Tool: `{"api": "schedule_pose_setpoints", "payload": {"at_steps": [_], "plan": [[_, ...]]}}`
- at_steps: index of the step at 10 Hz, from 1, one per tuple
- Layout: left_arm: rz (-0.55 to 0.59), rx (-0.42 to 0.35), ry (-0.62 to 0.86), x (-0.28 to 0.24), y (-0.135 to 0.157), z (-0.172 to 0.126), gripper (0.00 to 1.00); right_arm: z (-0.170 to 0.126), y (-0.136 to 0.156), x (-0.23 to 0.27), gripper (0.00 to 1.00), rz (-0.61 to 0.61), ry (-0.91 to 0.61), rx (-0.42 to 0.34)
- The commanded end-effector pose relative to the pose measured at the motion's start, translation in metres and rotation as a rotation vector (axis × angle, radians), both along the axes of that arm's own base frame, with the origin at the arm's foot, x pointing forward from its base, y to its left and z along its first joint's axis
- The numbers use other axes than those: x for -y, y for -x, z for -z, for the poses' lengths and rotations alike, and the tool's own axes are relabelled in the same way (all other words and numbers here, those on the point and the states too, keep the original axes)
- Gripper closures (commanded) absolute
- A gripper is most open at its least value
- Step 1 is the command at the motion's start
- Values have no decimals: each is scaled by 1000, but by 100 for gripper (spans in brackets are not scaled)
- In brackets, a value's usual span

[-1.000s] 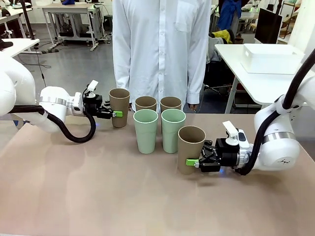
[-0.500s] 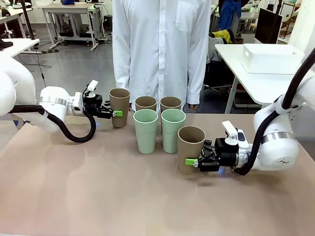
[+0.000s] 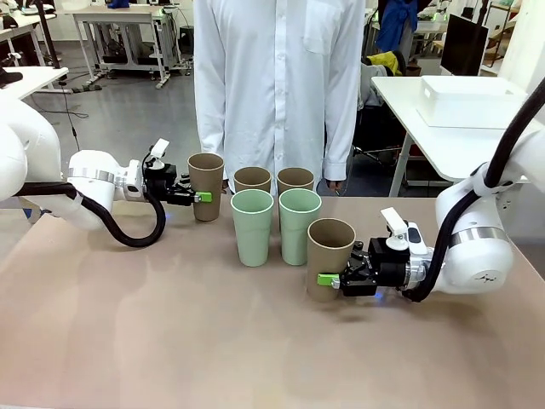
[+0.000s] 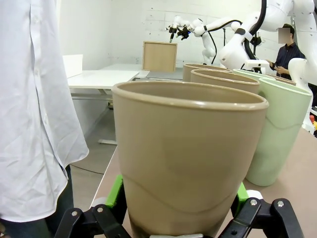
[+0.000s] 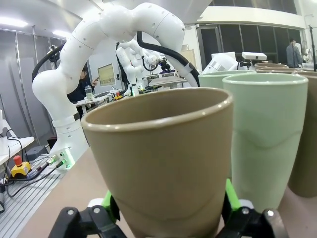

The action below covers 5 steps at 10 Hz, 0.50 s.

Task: Stack the cups and store them in the basket.
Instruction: Pick up two Reusable plastic cups , one in each hand.

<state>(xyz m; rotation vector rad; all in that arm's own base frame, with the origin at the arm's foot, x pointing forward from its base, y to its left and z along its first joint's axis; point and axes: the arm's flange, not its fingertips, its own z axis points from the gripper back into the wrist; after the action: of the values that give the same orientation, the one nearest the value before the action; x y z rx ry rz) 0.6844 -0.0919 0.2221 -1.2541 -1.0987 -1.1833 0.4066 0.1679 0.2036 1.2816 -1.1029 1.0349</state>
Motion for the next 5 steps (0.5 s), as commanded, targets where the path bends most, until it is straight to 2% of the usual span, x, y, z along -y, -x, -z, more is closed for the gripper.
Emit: {"api": "schedule_pose_setpoints", "payload": {"at_steps": [1,2,3,4,5], "plan": [[-14,4,41,0,1,-2,0,-1,0,-9,0,25,15,13],[-11,9,45,0,2,-2,3,-2,0,-9,20,23,17,16],[-19,6,45,0,2,-2,19,-2,-1,-9,20,21,18,14],[-20,5,49,-1,3,-2,22,-2,-1,-8,40,19,17,13],[-22,7,48,-1,4,-2,38,-2,-2,-7,25,17,16,12]]}}
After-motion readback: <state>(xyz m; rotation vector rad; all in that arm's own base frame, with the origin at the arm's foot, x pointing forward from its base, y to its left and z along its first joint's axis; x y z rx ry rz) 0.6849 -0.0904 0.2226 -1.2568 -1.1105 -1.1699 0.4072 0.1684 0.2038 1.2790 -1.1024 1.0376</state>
